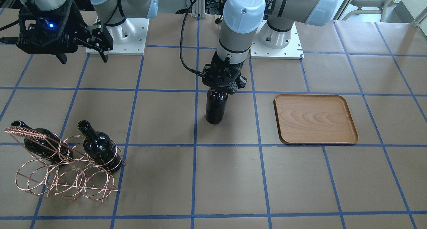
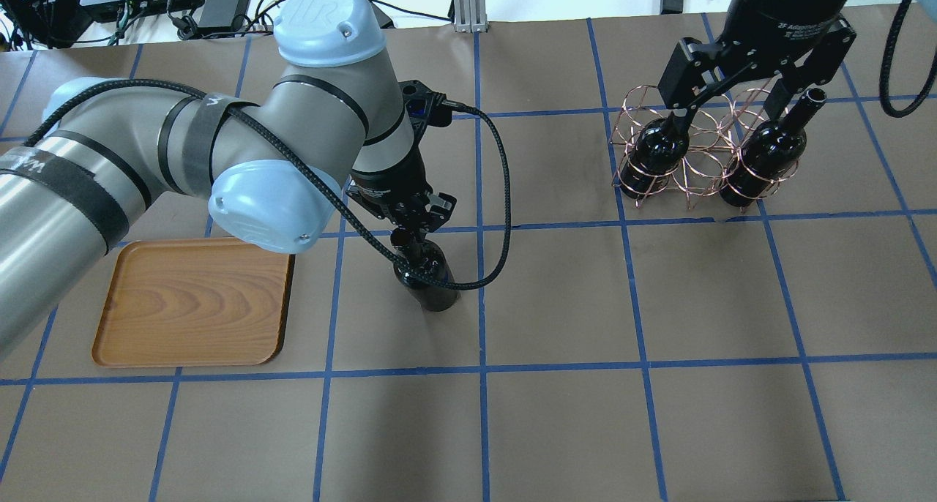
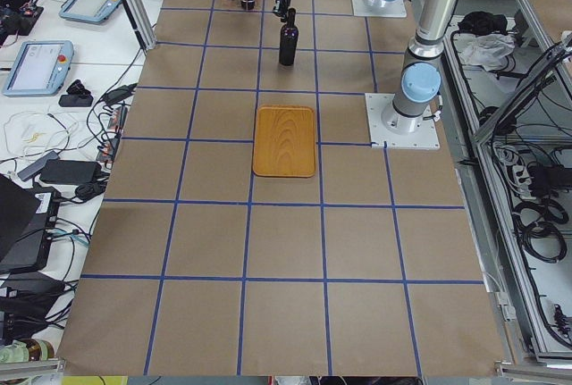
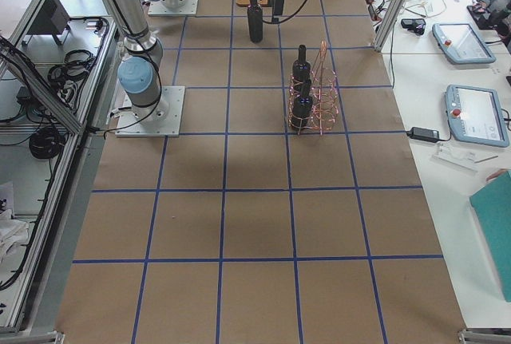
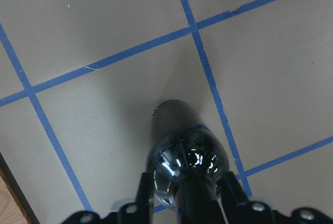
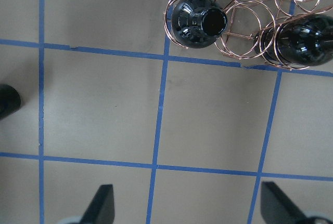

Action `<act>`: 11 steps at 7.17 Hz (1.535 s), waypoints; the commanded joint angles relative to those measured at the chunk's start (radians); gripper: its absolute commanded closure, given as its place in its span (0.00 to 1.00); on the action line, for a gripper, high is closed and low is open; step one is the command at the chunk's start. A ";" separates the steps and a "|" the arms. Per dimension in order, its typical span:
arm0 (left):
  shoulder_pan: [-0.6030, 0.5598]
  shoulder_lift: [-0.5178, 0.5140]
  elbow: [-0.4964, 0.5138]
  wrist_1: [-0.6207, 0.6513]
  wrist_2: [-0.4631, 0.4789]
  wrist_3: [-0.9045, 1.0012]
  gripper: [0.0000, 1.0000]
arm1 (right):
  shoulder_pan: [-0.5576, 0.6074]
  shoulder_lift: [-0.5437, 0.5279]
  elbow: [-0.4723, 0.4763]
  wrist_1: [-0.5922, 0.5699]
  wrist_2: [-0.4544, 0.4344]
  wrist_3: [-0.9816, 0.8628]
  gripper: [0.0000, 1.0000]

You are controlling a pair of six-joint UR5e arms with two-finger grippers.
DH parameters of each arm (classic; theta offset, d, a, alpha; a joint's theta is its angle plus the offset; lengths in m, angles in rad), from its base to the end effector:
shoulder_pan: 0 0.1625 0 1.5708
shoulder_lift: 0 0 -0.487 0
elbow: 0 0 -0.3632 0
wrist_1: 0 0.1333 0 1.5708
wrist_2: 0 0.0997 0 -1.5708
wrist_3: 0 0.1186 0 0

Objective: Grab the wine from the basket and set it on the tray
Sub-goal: 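Lower the left gripper and close it around the bottle neck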

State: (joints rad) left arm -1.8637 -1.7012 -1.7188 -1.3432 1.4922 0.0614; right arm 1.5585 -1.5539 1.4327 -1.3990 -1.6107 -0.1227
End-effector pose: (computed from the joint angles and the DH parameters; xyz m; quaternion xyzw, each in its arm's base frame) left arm -0.2827 -0.4434 0.4224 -0.1750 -0.9834 -0.0298 0.0361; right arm 0.1229 -0.4639 0.5699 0.0556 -0.9979 -0.0266 0.0182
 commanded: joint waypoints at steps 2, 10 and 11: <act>0.000 0.000 0.005 -0.013 -0.003 0.000 0.46 | 0.000 0.000 0.000 0.000 0.000 0.000 0.00; -0.005 0.000 0.007 -0.025 -0.024 0.000 0.13 | 0.002 0.000 0.000 0.000 -0.002 0.000 0.00; -0.005 0.002 0.007 -0.030 -0.039 0.000 0.16 | 0.002 0.000 0.000 0.002 0.000 0.000 0.00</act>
State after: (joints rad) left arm -1.8679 -1.7002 -1.7118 -1.3685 1.4666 0.0613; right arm 1.5598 -1.5539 1.4328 -1.3987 -1.6113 -0.1227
